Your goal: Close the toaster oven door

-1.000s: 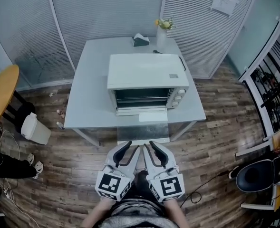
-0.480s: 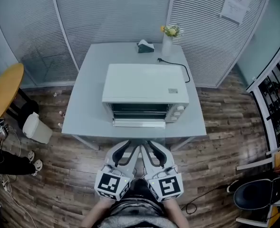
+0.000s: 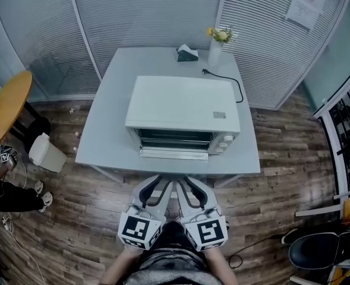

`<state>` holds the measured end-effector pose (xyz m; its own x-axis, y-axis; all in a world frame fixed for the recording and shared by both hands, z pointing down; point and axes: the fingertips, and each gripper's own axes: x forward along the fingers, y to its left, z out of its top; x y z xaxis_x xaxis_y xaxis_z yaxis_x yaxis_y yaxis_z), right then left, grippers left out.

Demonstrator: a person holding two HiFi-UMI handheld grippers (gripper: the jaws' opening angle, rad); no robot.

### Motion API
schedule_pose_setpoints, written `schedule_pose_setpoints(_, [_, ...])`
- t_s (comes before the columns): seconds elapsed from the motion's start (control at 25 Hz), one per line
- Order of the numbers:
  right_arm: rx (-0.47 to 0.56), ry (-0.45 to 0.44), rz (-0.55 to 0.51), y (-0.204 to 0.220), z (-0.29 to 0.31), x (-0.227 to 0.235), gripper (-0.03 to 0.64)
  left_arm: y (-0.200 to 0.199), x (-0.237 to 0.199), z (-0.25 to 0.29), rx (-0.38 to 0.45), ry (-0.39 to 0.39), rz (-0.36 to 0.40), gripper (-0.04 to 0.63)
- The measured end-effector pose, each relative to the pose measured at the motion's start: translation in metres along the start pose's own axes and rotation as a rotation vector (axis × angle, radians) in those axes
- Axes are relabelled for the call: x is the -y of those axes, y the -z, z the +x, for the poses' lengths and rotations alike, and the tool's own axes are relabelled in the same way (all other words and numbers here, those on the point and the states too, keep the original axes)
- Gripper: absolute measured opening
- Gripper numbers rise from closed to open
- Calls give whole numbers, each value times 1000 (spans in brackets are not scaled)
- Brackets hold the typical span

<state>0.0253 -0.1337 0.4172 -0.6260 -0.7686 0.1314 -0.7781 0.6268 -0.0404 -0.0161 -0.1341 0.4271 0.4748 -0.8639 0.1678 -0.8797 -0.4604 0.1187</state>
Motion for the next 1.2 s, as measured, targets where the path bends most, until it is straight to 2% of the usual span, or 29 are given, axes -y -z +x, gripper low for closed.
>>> schedule_pose_setpoints(0.32, [-54, 28, 24, 17, 23, 2, 72, 11, -17, 13, -47, 37, -11, 120])
schedule_pose_setpoints(0.68, [-130, 66, 45, 52, 40, -4, 72, 44, -37, 21, -127, 56, 20, 120])
schedule_pose_setpoints(0.92, [-177, 101, 39, 87, 49, -1, 72, 86, -45, 23, -214, 80, 65, 120])
schedule_pose_setpoints(1.2, [-310, 148, 15, 133, 44, 5, 74, 142, -53, 24, -325, 97, 128, 120])
